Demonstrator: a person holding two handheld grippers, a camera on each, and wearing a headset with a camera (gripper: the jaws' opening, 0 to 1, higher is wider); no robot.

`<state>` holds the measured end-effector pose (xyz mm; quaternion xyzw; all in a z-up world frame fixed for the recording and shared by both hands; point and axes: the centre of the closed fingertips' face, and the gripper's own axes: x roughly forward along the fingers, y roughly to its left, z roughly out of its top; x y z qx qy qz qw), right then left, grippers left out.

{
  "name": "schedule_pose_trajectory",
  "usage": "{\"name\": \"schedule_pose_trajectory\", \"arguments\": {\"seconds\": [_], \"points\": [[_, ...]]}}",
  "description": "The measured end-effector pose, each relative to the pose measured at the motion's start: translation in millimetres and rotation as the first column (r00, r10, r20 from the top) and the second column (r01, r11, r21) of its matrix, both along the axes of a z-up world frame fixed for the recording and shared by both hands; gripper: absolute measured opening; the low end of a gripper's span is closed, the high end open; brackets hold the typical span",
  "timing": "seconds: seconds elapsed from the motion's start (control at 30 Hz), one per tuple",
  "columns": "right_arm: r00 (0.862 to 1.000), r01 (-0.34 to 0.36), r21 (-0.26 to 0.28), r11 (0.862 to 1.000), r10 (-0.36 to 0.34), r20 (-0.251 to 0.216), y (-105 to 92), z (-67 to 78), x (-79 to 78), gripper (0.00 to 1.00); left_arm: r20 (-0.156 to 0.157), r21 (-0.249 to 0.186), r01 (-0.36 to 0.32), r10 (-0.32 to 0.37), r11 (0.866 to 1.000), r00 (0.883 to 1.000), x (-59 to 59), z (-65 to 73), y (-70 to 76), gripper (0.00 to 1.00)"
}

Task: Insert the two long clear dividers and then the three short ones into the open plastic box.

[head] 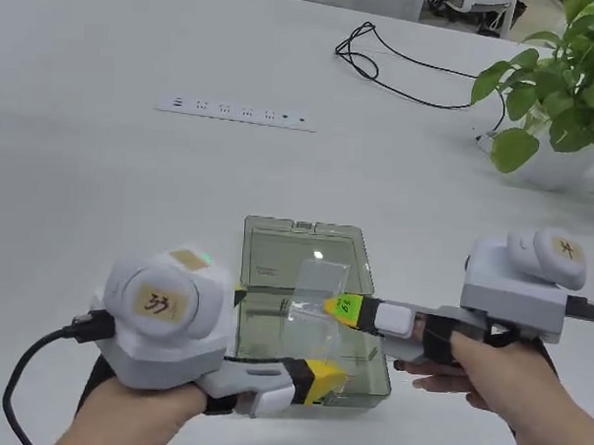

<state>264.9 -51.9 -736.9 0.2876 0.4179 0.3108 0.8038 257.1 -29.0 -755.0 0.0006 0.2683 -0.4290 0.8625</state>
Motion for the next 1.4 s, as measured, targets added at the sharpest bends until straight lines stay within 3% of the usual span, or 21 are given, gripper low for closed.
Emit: {"name": "schedule_pose_trajectory", "arguments": {"seconds": [0.07,0.13,0.37,0.53,0.7,0.8,0.93,1.07,1.17,1.4], "points": [[1.000,-0.001,-0.002,1.000,0.001,-0.007,0.2,-0.6,-0.3,0.02,0.044,0.055,0.047,-0.050,0.997,0.998,-1.1,-2.8,2.2,1.00],[1.000,-0.006,-0.001,1.000,0.006,-0.030,0.4,-1.5,-1.6,0.02,0.073,0.058,0.102,-0.106,0.993,0.992,-5.0,-1.1,0.4,1.00],[0.998,-0.003,-0.050,0.999,0.000,-0.070,-4.0,0.7,0.0,0.02,0.090,0.075,0.121,-0.128,0.990,0.988,-7.1,-4.5,15.4,1.00],[0.997,0.014,-0.089,0.996,-0.021,-0.072,-9.0,6.6,9.4,0.02,0.114,0.052,0.123,-0.128,0.991,0.985,-8.3,-5.2,24.5,1.00],[0.996,0.013,-0.126,0.992,-0.024,-0.086,-7.7,10.4,12.5,0.02,0.124,0.065,0.150,-0.157,0.987,0.980,-9.0,-11.1,30.9,1.00],[0.993,0.006,-0.157,0.988,-0.025,-0.116,-6.8,8.5,10.8,0.02,0.145,0.082,0.166,-0.176,0.983,0.974,-9.2,-12.6,35.4,1.00],[0.986,-0.030,-0.217,0.976,-0.008,-0.169,-12.4,2.9,13.1,0.02,0.145,0.075,0.167,-0.177,0.983,0.973,-7.4,-13.3,41.2,0.99],[0.979,-0.040,-0.221,0.975,-0.006,-0.206,-9.1,6.0,23.1,0.02,0.152,0.069,0.157,-0.165,0.985,0.974,-3.9,-13.4,46.9,0.96],[0.974,-0.095,-0.293,0.951,0.029,-0.223,-8.8,5.8,23.9,0.02,0.157,0.059,0.146,-0.153,0.988,0.976,-2.8,-11.6,48.3,0.96],[0.959,-0.143,-0.335,0.931,0.047,-0.278,3.7,5.1,31.4,0.02,0.163,0.057,0.140,-0.148,0.988,0.975,-3.8,-11.9,51.2,0.95]]}}
